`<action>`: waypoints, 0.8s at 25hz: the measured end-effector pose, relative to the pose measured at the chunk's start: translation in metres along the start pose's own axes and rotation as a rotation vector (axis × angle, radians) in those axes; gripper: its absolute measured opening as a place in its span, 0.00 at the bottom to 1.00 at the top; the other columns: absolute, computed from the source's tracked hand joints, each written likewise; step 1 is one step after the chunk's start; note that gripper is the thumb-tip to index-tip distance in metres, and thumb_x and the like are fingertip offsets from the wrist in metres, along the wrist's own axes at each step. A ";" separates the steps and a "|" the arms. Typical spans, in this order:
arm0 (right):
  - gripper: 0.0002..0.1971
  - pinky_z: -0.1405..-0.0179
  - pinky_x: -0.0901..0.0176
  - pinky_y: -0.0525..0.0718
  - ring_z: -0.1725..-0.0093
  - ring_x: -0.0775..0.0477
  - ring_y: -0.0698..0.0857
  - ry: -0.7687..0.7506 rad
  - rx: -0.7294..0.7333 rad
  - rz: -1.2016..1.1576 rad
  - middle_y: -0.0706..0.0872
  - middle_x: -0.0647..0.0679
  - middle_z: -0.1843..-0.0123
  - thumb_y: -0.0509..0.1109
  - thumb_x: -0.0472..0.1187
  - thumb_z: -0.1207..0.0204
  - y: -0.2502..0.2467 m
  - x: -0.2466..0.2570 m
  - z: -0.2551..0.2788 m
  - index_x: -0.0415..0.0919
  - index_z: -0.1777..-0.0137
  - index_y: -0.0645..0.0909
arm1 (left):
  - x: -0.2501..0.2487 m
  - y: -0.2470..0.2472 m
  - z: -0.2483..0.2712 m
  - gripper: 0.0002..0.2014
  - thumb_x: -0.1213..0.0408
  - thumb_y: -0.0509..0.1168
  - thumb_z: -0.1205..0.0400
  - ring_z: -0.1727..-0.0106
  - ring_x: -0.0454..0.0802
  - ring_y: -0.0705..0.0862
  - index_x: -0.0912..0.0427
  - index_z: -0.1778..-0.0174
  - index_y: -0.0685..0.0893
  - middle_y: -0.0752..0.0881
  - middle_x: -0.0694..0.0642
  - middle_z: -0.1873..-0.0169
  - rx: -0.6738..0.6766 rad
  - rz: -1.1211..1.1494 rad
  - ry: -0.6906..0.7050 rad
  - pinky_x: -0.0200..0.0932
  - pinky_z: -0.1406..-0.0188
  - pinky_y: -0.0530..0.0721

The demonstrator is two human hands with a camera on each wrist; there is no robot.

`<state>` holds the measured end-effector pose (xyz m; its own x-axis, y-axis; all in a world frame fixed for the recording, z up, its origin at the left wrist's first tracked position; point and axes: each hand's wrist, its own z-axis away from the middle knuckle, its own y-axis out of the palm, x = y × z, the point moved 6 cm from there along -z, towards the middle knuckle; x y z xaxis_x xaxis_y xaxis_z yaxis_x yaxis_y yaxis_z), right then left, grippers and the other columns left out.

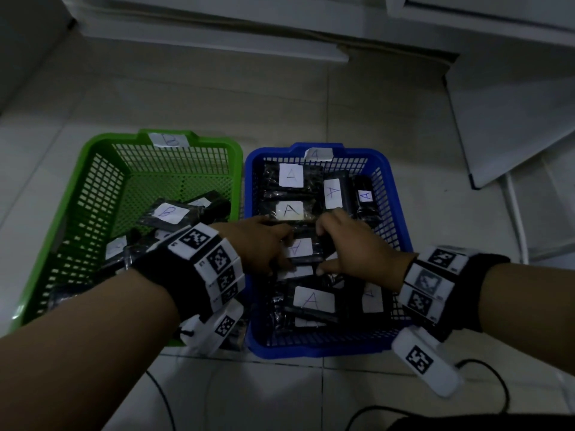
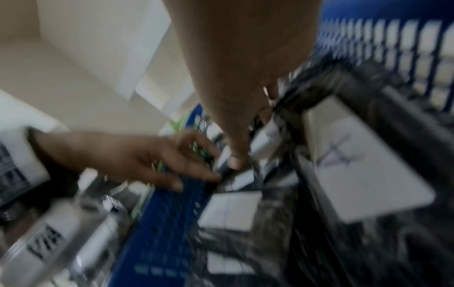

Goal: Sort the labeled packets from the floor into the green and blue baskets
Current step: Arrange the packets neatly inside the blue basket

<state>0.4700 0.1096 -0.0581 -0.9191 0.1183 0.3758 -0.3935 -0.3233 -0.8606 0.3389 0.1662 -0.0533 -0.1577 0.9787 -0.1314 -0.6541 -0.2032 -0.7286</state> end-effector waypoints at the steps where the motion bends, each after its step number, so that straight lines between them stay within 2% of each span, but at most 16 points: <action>1: 0.30 0.51 0.57 0.69 0.48 0.51 0.73 0.025 0.043 0.017 0.71 0.53 0.47 0.82 0.51 0.40 -0.002 -0.004 0.004 0.48 0.43 0.69 | 0.000 0.001 0.001 0.23 0.53 0.56 0.16 0.19 0.52 0.54 0.32 0.24 0.65 0.54 0.49 0.21 -0.005 -0.020 0.001 0.53 0.17 0.48; 4: 0.23 0.52 0.58 0.72 0.44 0.51 0.73 0.097 0.222 0.066 0.74 0.52 0.50 0.78 0.47 0.33 -0.001 -0.016 0.016 0.47 0.42 0.73 | 0.002 0.005 0.002 0.23 0.52 0.56 0.16 0.19 0.51 0.54 0.31 0.24 0.64 0.55 0.49 0.21 -0.035 -0.058 0.012 0.53 0.17 0.50; 8: 0.15 0.55 0.59 0.75 0.50 0.50 0.79 0.074 0.286 0.041 0.81 0.51 0.49 0.74 0.44 0.28 -0.020 -0.014 0.012 0.50 0.46 0.74 | -0.001 0.007 0.000 0.22 0.51 0.54 0.15 0.19 0.53 0.57 0.33 0.24 0.64 0.56 0.49 0.20 -0.024 -0.134 0.004 0.54 0.17 0.49; 10: 0.14 0.56 0.63 0.77 0.52 0.51 0.81 0.037 0.222 -0.075 0.83 0.50 0.50 0.75 0.44 0.28 -0.033 -0.009 0.006 0.51 0.47 0.75 | 0.000 0.006 -0.001 0.22 0.53 0.54 0.15 0.19 0.52 0.59 0.36 0.24 0.66 0.59 0.49 0.20 -0.007 -0.117 0.013 0.53 0.17 0.51; 12: 0.13 0.59 0.72 0.77 0.55 0.58 0.82 0.020 0.098 -0.276 0.84 0.53 0.53 0.76 0.42 0.28 -0.034 0.002 0.000 0.50 0.47 0.78 | 0.009 -0.005 0.002 0.19 0.59 0.57 0.16 0.25 0.52 0.69 0.47 0.28 0.76 0.70 0.52 0.25 -0.061 0.035 0.007 0.51 0.22 0.65; 13: 0.12 0.58 0.72 0.77 0.55 0.60 0.82 0.021 0.046 -0.374 0.84 0.54 0.53 0.75 0.40 0.28 -0.030 0.008 -0.002 0.49 0.46 0.80 | 0.016 -0.015 0.006 0.16 0.63 0.59 0.18 0.30 0.52 0.74 0.53 0.35 0.82 0.76 0.53 0.31 -0.126 0.127 -0.033 0.50 0.28 0.72; 15: 0.14 0.49 0.67 0.80 0.49 0.56 0.83 0.033 0.050 -0.509 0.84 0.52 0.48 0.71 0.33 0.25 -0.009 0.018 -0.007 0.46 0.41 0.81 | 0.029 -0.033 0.017 0.09 0.66 0.61 0.21 0.40 0.53 0.79 0.57 0.49 0.86 0.81 0.55 0.43 -0.280 0.207 -0.124 0.50 0.40 0.79; 16: 0.16 0.44 0.63 0.80 0.44 0.54 0.82 0.033 0.089 -0.524 0.84 0.49 0.43 0.69 0.31 0.25 0.004 0.024 -0.008 0.44 0.39 0.81 | 0.033 -0.039 0.022 0.08 0.67 0.61 0.21 0.43 0.53 0.80 0.56 0.52 0.85 0.81 0.55 0.46 -0.340 0.215 -0.155 0.50 0.43 0.80; 18: 0.17 0.36 0.56 0.79 0.38 0.48 0.80 0.030 0.106 -0.429 0.79 0.44 0.38 0.70 0.31 0.26 0.019 0.029 -0.010 0.44 0.38 0.80 | 0.033 -0.039 0.025 0.11 0.69 0.60 0.23 0.44 0.53 0.81 0.54 0.52 0.86 0.83 0.53 0.47 -0.370 0.260 -0.150 0.50 0.43 0.80; 20: 0.19 0.37 0.52 0.77 0.36 0.43 0.75 0.007 0.069 -0.206 0.75 0.42 0.38 0.73 0.36 0.28 0.023 0.033 -0.011 0.44 0.37 0.80 | 0.024 -0.030 0.022 0.15 0.68 0.60 0.21 0.39 0.52 0.79 0.51 0.43 0.86 0.83 0.51 0.41 -0.305 0.254 -0.070 0.47 0.37 0.76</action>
<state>0.4306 0.1166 -0.0689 -0.8194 0.1947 0.5392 -0.5713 -0.3551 -0.7400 0.3380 0.1951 -0.0201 -0.3433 0.8917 -0.2948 -0.3399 -0.4106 -0.8461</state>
